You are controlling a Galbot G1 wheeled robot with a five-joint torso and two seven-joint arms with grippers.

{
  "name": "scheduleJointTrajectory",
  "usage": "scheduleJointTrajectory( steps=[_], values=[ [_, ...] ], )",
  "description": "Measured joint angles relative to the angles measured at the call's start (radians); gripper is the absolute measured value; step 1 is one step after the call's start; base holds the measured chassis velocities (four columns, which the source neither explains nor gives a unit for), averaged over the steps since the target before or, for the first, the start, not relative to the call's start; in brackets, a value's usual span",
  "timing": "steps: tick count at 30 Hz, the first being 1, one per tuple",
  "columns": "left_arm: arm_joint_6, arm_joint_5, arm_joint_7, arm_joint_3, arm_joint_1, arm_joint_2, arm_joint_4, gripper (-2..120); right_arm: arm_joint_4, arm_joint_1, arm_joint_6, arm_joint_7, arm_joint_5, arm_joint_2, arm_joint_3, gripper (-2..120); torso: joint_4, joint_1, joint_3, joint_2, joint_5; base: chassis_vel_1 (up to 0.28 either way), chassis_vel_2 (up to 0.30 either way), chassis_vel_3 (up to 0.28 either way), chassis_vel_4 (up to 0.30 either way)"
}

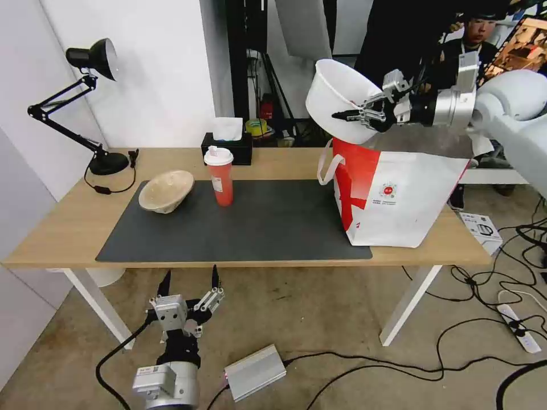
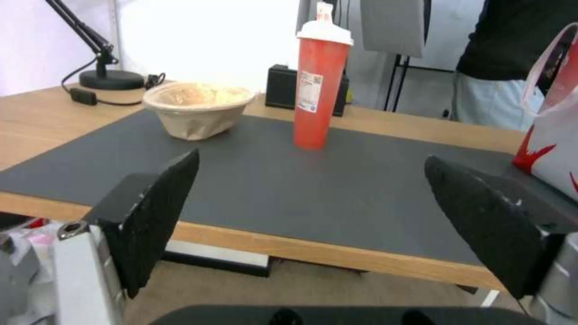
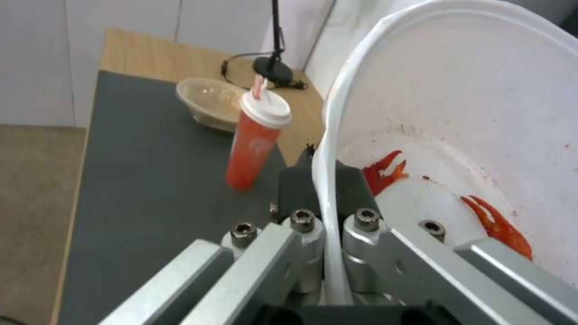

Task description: Pick up the trash from the table and place it into the takeout bag.

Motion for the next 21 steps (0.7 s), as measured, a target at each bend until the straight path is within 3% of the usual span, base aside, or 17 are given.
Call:
scheduleJointTrajectory(
  steps=[21],
  values=[
    [-0.006, -0.002, 0.0, 0.001, 0.0, 0.016, 0.005, 100, -0.068, -0.072, 0.02, -0.006, -0.015, -0.037, 0.06, 0, 0.0, 0.0, 0.0, 0.0, 0.0, 0.0, 0.0, 0.0, 0.0]
  ],
)
